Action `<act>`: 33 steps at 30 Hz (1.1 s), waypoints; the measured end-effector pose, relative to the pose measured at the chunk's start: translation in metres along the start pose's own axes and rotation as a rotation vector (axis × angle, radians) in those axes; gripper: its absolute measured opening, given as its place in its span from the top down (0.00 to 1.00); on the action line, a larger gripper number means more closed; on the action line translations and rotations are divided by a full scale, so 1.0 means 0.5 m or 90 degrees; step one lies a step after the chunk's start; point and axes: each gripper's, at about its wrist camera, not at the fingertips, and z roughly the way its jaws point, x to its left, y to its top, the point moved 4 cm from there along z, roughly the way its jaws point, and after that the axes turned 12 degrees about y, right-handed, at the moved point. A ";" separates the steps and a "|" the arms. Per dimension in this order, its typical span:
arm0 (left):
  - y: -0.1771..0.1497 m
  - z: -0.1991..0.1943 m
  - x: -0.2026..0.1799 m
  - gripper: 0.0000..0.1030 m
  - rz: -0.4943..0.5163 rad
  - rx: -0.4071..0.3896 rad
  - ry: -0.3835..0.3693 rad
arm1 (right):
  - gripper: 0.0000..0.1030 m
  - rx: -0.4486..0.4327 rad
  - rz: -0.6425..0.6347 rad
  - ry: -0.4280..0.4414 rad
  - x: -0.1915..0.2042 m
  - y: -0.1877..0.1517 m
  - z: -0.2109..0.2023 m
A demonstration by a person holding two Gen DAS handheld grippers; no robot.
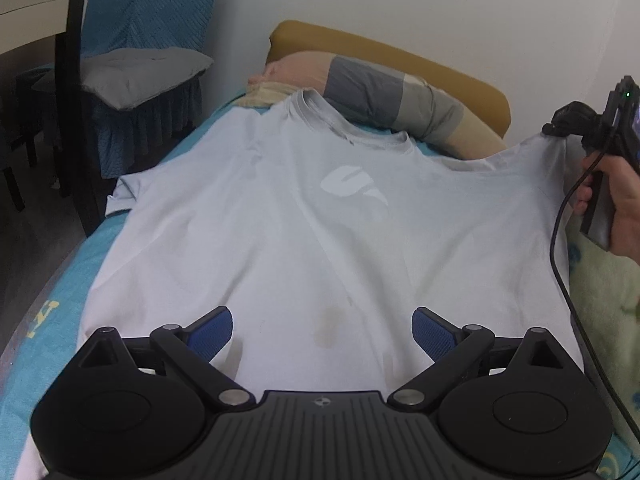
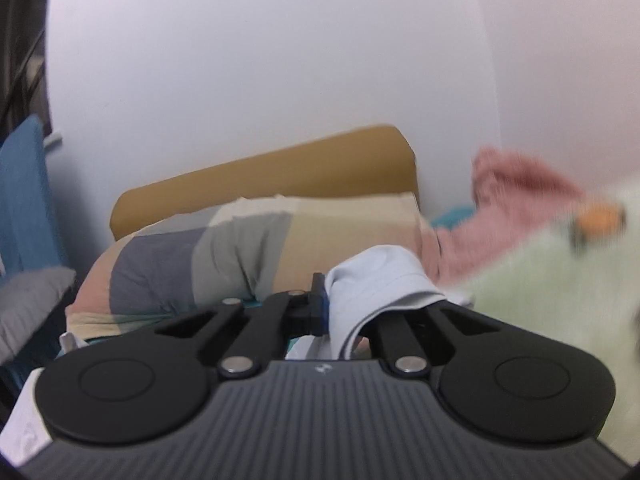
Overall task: Fold clothes
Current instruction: 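Fold the T-shirt side with the sleeve toward the collar using the right gripper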
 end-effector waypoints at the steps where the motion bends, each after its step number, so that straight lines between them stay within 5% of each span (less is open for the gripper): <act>1: 0.006 -0.008 0.005 0.05 -0.007 -0.005 -0.001 | 0.94 0.004 -0.017 0.002 0.022 0.018 -0.007; 6: 0.038 -0.049 0.046 0.05 -0.022 -0.032 0.031 | 0.94 0.018 -0.130 0.010 0.179 0.057 -0.023; 14: 0.071 -0.043 0.155 0.05 -0.088 -0.026 0.085 | 0.94 0.130 -0.289 0.058 0.460 -0.105 0.076; 21: 0.071 0.018 0.201 0.05 -0.110 -0.001 0.118 | 0.90 0.202 -0.273 0.136 0.553 -0.275 0.177; 22: 0.072 0.027 0.200 0.05 -0.109 0.003 0.118 | 0.80 0.218 -0.255 0.154 0.552 -0.287 0.183; 25: 0.069 0.047 0.189 0.05 -0.095 0.011 0.114 | 0.15 0.238 -0.199 0.210 0.540 -0.300 0.175; 33: 0.059 0.034 0.148 0.05 -0.059 0.001 0.094 | 0.14 0.188 -0.131 0.264 0.496 -0.212 0.020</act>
